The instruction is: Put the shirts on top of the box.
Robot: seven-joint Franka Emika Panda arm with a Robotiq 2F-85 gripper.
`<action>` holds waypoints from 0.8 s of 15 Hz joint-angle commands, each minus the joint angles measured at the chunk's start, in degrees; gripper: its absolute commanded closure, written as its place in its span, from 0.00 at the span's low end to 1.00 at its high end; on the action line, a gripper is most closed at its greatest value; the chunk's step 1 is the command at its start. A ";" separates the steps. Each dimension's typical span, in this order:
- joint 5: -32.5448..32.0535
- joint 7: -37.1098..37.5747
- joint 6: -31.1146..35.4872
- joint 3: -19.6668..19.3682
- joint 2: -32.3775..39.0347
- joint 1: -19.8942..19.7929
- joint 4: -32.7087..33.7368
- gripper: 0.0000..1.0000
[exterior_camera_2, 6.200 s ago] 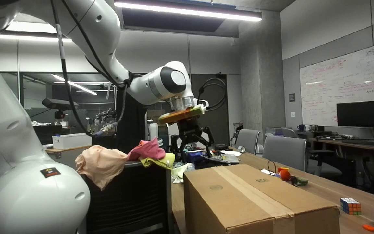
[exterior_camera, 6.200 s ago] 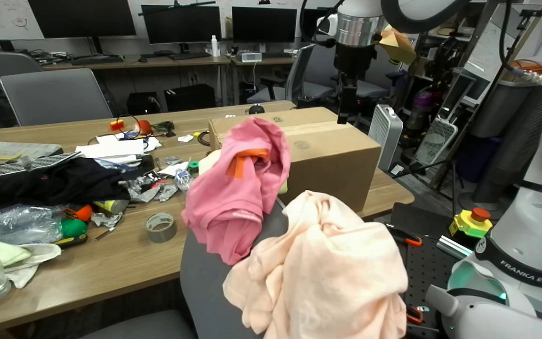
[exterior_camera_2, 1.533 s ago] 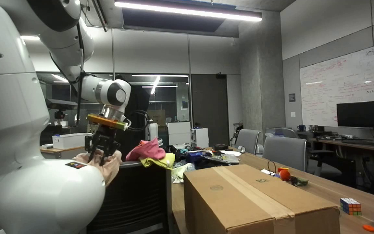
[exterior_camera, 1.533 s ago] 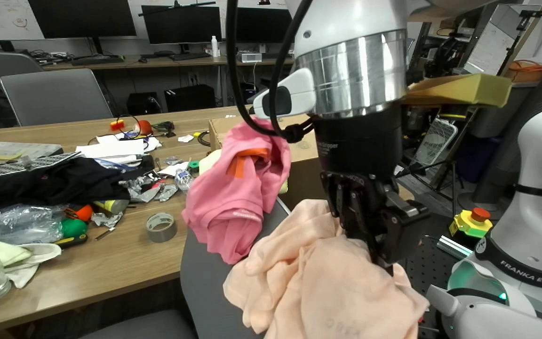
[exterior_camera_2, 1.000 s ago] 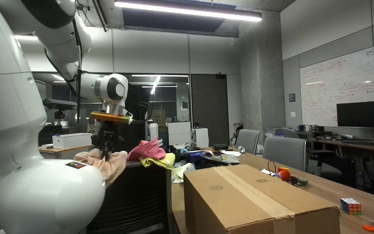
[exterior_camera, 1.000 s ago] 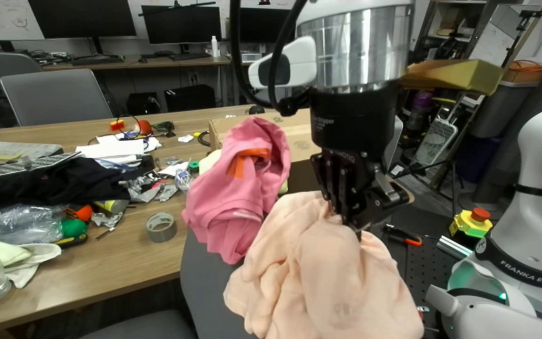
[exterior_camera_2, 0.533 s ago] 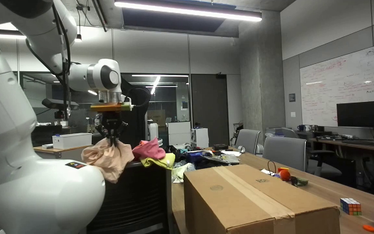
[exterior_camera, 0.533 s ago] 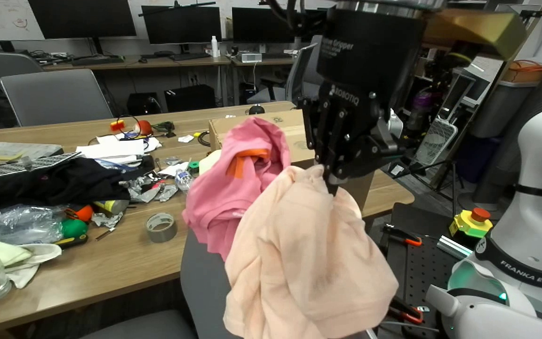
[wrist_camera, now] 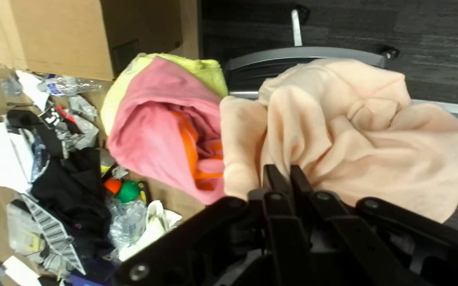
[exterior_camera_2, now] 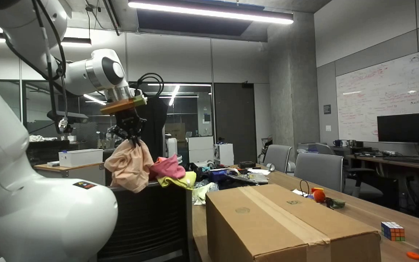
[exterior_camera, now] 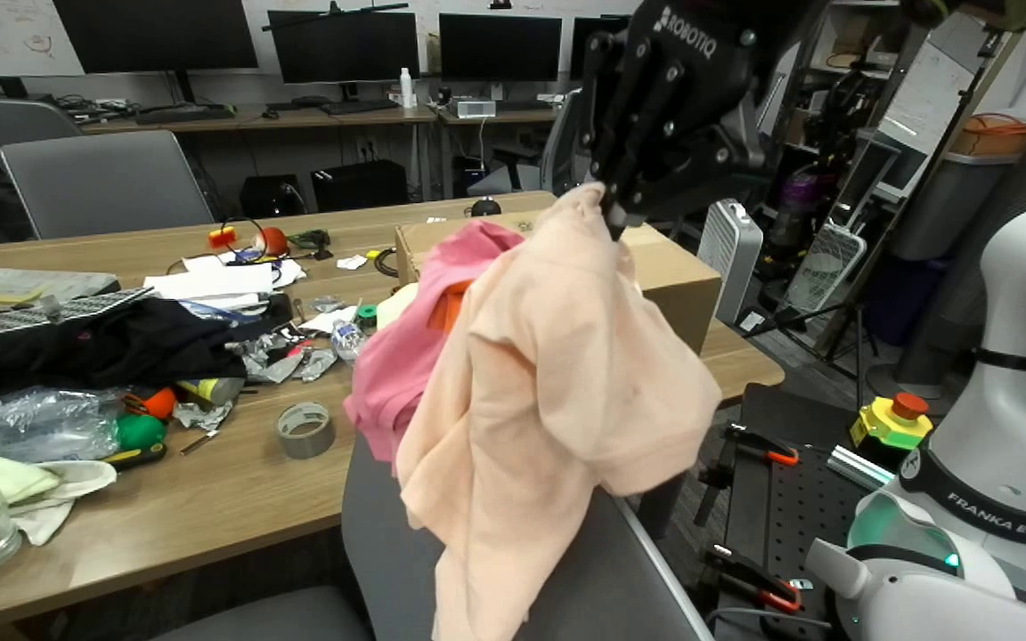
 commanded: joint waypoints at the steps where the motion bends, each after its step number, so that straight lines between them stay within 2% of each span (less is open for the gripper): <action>1: -5.93 3.63 -0.79 0.94 -2.63 -1.79 2.84 0.96; 6: -9.97 5.87 -2.87 0.71 -3.95 -3.40 7.82 0.96; 12: -10.01 4.97 -6.49 -1.60 -6.60 -4.89 14.12 0.96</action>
